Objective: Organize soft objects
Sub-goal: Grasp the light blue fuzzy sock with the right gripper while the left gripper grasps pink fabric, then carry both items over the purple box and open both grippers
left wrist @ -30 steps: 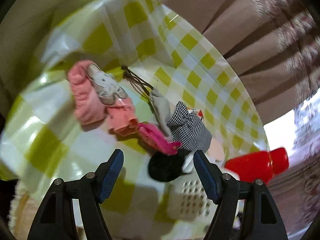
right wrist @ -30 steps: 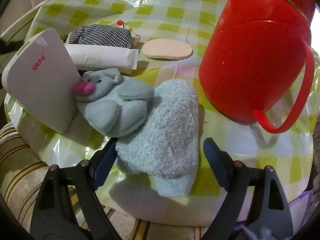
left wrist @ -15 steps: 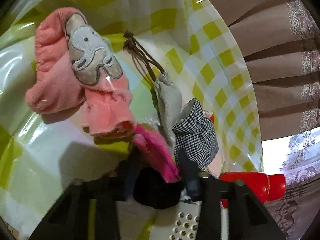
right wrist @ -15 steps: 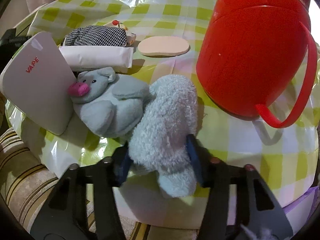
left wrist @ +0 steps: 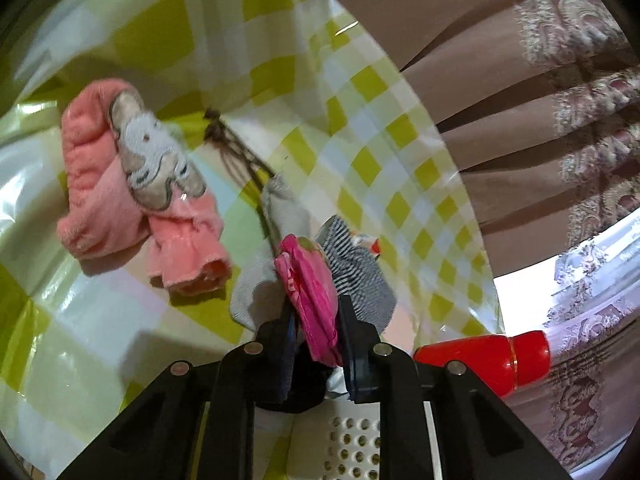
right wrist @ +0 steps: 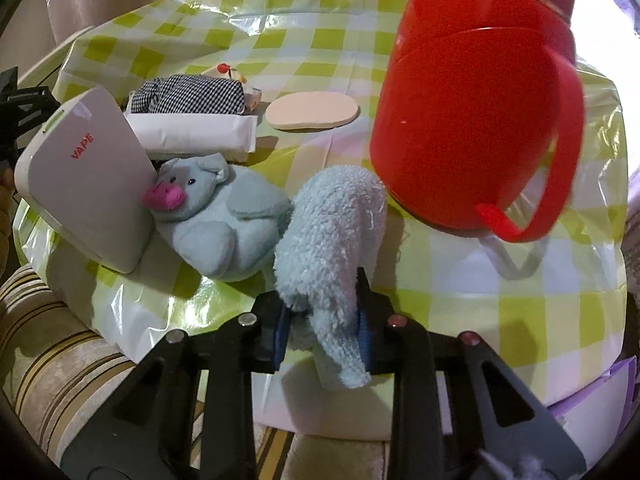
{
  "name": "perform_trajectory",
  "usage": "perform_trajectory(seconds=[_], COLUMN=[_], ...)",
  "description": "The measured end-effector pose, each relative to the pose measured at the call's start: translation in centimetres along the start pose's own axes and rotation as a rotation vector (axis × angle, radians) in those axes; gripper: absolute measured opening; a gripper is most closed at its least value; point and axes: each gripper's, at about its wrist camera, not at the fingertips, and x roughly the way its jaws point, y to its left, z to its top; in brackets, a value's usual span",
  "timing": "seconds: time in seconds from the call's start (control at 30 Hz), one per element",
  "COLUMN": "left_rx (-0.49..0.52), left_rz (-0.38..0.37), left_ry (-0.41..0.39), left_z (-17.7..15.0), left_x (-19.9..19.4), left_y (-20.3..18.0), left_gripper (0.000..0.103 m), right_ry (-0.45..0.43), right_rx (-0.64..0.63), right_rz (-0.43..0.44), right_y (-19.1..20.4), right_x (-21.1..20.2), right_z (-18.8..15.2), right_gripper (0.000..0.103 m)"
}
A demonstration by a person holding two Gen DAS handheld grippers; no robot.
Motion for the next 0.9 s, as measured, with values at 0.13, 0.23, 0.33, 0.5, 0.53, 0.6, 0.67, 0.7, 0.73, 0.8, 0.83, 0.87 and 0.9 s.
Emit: perform_trajectory(seconds=[0.13,0.23,0.33,0.5,0.53,0.6,0.67,0.7,0.73,0.8,0.83,0.87,0.9], left_rx=[0.039,0.087,0.131,0.229,0.246,0.282,0.314,0.325,0.335,0.352,0.357,0.361,0.364], left_rz=[-0.019,-0.028,-0.046,-0.071,-0.079,-0.1,-0.125,-0.137,-0.151,-0.183,-0.195,-0.207,-0.219], left_ry=[-0.035,-0.051,-0.06,-0.084,-0.085,-0.085,-0.077,-0.071,-0.062,-0.035,-0.021,-0.006,0.014], left_z=[0.1,-0.3,-0.9,-2.7,-3.1,-4.3,-5.6,-6.2,-6.9,-8.5,-9.3,-10.2,-11.2], left_x=[-0.9,-1.7,-2.6,-4.1,-4.4,-5.0,-5.5,-5.7,-5.8,-6.2,-6.2,-6.2,-6.1], left_y=[-1.6,-3.2,-4.8,-8.3,-8.9,-10.4,-11.8,-12.3,-12.8,-13.7,-14.2,-14.5,-14.8], left_gripper=[0.02,0.02,0.02,0.02,0.02,0.02,0.02,0.02,0.02,0.02,0.02,0.02,0.02], right_ry=[-0.012,-0.023,-0.036,-0.051,-0.054,-0.057,-0.061,-0.062,-0.063,-0.066,-0.068,-0.07,-0.071], right_rx=[0.012,0.027,0.048,0.084,0.09,0.101,0.115,0.12,0.126,0.138,0.142,0.149,0.154], right_rz=[-0.003,-0.006,-0.005,-0.011,-0.013,-0.018,-0.024,-0.026,-0.028,-0.035,-0.038,-0.041,-0.043], right_y=[-0.5,-1.1,-1.9,-3.4,-3.7,-4.2,-4.9,-5.2,-5.5,-6.2,-6.5,-6.9,-7.2], right_x=[-0.7,-1.5,-2.4,-4.4,-4.9,-5.6,-6.4,-6.7,-7.0,-7.7,-8.0,-8.5,-8.8], right_z=[-0.1,-0.4,-0.7,-2.0,-2.4,-3.0,-3.8,-4.1,-4.4,-5.0,-5.4,-5.8,-6.2], right_gripper=[0.031,0.031,0.031,0.031,0.031,0.031,0.031,0.031,0.031,0.031,0.031,0.031,0.031])
